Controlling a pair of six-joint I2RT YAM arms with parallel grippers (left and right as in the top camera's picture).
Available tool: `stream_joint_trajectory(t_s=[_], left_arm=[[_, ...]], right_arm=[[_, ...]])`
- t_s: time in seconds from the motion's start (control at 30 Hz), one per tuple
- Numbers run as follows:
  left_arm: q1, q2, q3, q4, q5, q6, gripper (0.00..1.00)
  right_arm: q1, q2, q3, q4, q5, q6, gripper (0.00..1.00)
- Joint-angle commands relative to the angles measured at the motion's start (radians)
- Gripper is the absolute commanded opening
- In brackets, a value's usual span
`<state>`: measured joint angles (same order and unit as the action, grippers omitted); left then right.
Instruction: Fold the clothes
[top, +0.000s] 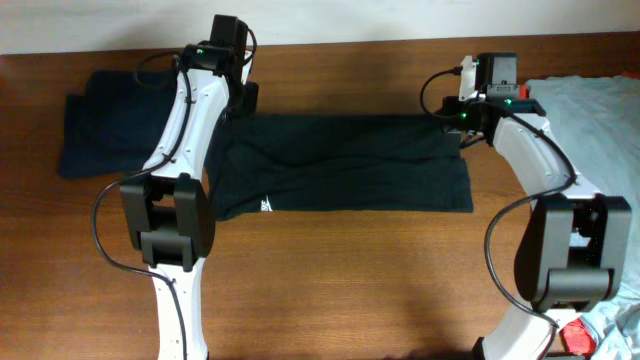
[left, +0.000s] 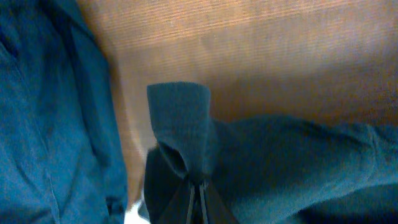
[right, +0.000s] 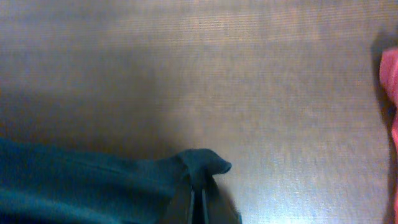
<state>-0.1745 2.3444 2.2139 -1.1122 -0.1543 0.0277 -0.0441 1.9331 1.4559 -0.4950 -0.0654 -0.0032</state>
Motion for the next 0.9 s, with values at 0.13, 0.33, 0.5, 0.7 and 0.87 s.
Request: stream_joint_trajectory(t_s=[0.13,0.33,0.5,0.7,0.87], left_arm=[[-0.001,-0.095,0.015,-0.105,0.062,0.010,0.05],[-0.001,-0.103,0.015,-0.204,0.064,-0.016,0.04],[-0.001,-0.102,0.014,-0.267,0.062,-0.085,0.04],[-0.001,-0.102,0.013,-0.349,0.060,-0.132,0.04],[0.000,-0.102,0.013,-0.375,0.060,-0.133,0.04]], right_arm=[[0.004,-0.055,0.003,-0.149,-0.010,-0.043,0.04],[0.004,-0.055,0.003,-0.268,-0.013,-0.050,0.04],[0.004,-0.055,0.003,-0.330,-0.014,-0.049,0.04],[0.004,-0.055,0.003,-0.435,-0.013,-0.049,0.04],[0.004,-0.055,0.003,-0.483,-0.013,-0.049,0.04]])
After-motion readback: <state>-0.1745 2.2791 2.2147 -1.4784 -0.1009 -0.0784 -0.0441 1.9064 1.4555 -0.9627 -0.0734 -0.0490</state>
